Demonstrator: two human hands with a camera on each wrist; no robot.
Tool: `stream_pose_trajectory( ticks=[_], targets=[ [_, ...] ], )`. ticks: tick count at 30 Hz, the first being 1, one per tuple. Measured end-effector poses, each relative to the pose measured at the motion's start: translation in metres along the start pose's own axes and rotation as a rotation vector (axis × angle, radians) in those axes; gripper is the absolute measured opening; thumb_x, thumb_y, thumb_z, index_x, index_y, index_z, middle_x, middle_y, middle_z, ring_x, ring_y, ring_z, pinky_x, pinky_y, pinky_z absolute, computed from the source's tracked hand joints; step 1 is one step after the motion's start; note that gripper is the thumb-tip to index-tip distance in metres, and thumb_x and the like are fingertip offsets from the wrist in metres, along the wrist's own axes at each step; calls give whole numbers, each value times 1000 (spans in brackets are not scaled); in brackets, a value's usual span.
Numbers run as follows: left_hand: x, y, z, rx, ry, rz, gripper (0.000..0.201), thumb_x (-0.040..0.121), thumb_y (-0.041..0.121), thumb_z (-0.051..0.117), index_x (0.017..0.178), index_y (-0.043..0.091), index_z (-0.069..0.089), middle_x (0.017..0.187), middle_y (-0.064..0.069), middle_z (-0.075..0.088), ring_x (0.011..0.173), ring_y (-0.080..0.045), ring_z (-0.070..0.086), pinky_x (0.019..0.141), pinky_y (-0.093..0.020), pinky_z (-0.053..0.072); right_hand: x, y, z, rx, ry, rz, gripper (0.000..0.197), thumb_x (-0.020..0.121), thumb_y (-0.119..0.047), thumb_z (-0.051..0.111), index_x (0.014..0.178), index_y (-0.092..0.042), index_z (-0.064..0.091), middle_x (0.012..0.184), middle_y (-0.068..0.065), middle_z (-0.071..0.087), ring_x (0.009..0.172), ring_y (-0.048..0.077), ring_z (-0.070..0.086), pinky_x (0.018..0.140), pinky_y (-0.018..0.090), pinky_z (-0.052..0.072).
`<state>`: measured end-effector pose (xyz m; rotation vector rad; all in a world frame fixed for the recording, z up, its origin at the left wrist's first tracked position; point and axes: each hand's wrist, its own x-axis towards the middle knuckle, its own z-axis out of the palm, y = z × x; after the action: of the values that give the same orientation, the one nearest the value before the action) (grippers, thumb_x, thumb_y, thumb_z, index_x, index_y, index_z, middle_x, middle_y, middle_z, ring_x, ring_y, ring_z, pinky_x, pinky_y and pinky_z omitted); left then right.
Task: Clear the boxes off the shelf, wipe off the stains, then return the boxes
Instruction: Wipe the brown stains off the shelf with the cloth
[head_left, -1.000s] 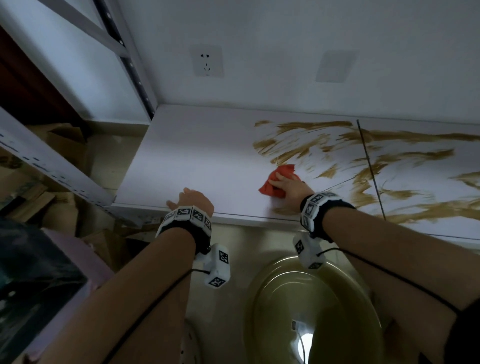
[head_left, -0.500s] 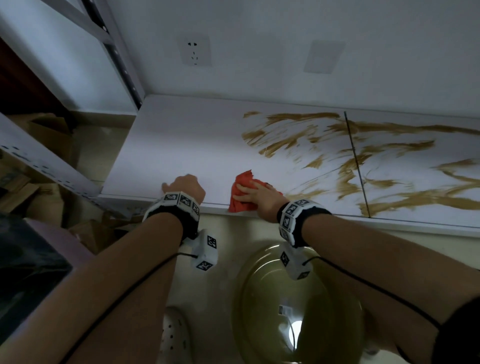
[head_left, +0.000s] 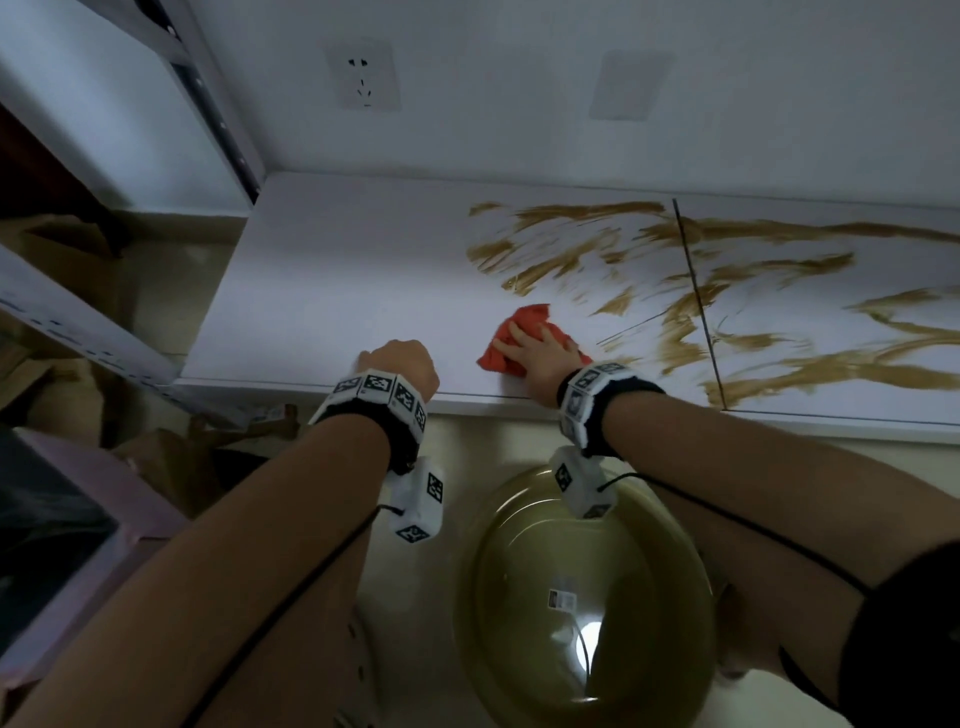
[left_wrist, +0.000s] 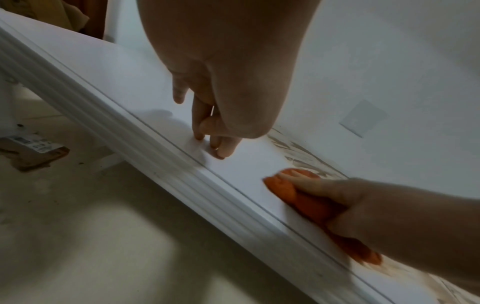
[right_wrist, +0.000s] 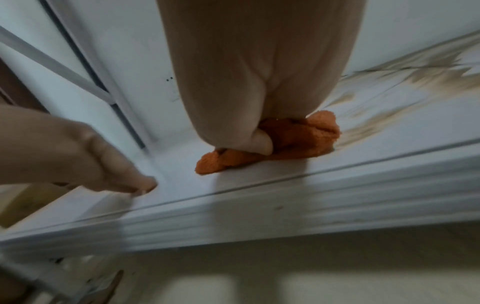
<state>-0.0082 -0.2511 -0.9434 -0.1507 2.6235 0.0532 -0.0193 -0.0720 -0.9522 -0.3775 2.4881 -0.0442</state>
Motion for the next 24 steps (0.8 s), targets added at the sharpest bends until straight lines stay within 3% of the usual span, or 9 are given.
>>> stream_pose_trajectory(
  ticks=[3,7,11,14,17,20,24],
  targets=[
    [-3,8,0,33,32,3,22,86,12,46,64,15,50,102,-7,68,94,-25,63,89,-34,46,-1,-29,5,-40,5,-149,69,94,-10,43,149,-37,13,159,-9,-6,147,29,-6,116,58,5],
    [-8,11,-1,4,39,-31,20,86,12,48,66,14,52,103,-8,67,96,-26,63,90,-34,46,-22,-24,17,-80,2,-281,64,95,-6,37,149,-36,18,159,-11,-2,147,23,-4,119,51,2],
    [-8,10,2,-42,31,-61,29,88,9,45,59,13,45,103,-10,67,91,-25,61,89,-33,44,-30,28,22,6,61,-161,62,96,-12,42,148,-37,20,159,-13,3,148,18,-1,119,50,5],
    [-9,10,5,-36,24,-64,29,89,10,45,60,13,45,105,-9,66,96,-25,61,92,-34,41,-25,66,20,52,63,38,68,94,-10,45,149,-38,15,159,-11,-2,147,23,0,118,50,12],
    [-9,12,8,-17,22,-61,22,90,11,45,69,13,52,110,-7,65,103,-24,60,99,-35,37,-21,72,11,42,6,122,71,94,-12,45,149,-37,8,159,-6,-8,147,29,-4,117,53,13],
    [-9,13,10,10,28,-52,28,90,10,45,62,16,43,108,-6,65,101,-22,60,100,-35,35,-19,43,4,24,7,79,67,95,-15,43,150,-35,10,159,-4,-9,146,31,-5,116,56,11],
    [-13,15,6,24,14,-49,24,89,11,44,66,16,45,106,-4,65,99,-22,59,100,-36,36,-14,-11,9,0,0,-96,67,94,-10,43,149,-37,15,159,-8,-6,147,30,-4,116,58,6]
  ],
)
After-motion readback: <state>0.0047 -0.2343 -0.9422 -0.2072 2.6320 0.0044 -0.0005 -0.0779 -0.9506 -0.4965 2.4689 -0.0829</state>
